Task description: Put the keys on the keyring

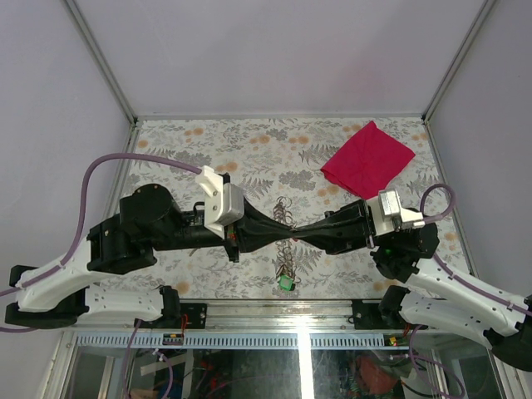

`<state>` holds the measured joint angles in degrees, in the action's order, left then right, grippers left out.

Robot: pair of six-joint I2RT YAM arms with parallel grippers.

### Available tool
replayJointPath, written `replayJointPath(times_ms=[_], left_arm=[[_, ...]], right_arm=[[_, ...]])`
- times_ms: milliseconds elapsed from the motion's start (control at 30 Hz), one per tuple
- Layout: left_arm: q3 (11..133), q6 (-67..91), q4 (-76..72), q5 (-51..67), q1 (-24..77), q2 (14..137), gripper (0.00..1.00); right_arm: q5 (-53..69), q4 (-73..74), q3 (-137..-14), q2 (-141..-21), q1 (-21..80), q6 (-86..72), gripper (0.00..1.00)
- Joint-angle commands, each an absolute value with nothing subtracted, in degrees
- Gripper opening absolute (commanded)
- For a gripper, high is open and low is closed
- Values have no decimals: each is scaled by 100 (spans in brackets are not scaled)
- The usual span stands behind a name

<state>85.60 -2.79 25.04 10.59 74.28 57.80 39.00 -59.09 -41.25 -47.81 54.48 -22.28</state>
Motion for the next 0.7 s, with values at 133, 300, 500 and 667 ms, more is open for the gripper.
replayJointPath(times_ms=[133, 300, 500, 667], left_arm=[[9031, -341, 2775, 1098, 7440, 6006, 0], [9212, -360, 2997, 1098, 7443, 6077, 0], [9305, -398, 3105, 1128, 7441, 6142, 0], [9364, -395, 3152, 1164, 7444, 6193, 0]], right_arm=[[3632, -5287, -4497, -4417, 5480, -1655, 18], [3631, -4566, -4535, -4248, 5477, -1247, 27], [3647, -4315, -4538, -4142, 5476, -1183, 27], [3701, -4207, -4604, -4159, 5476, -1186, 13]])
